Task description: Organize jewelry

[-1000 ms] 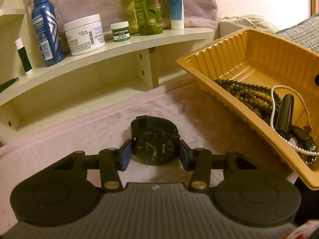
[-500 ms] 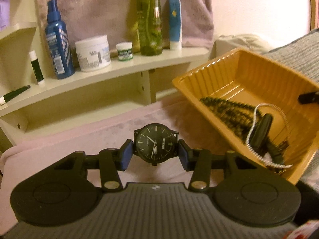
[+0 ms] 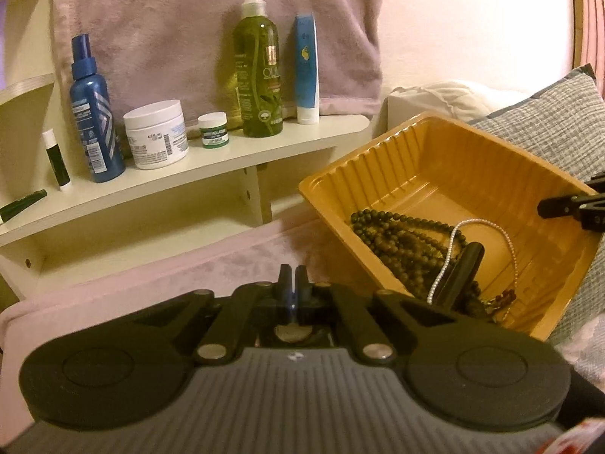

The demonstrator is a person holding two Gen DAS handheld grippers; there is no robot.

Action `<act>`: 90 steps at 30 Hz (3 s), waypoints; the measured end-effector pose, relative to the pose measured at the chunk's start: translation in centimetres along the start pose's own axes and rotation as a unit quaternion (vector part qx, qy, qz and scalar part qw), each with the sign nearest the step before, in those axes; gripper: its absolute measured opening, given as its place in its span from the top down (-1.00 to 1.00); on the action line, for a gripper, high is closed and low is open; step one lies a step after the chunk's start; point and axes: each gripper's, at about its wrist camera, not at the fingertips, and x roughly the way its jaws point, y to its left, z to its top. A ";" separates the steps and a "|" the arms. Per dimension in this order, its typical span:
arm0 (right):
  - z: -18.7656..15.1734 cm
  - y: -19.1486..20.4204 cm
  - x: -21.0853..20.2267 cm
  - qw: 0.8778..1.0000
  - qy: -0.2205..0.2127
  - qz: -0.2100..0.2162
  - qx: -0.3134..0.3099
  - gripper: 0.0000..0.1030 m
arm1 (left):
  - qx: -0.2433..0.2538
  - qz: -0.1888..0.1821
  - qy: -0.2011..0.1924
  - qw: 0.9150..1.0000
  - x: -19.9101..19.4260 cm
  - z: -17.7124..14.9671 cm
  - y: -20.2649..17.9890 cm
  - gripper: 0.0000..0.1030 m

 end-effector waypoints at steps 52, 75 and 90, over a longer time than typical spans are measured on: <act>0.0 -0.2 0.6 1.000 0.003 -0.001 0.000 0.93 | -0.026 0.023 0.044 0.998 1.8 -3.6 0.7 0.45; 0.1 0.0 0.2 1.000 -0.003 0.000 0.002 0.93 | 0.030 -0.165 -0.018 0.986 0.3 1.7 -8.1 0.44; -0.1 -0.1 0.1 1.000 -0.003 0.001 0.007 0.93 | 0.059 -0.180 -0.006 0.982 1.1 1.5 -10.2 0.44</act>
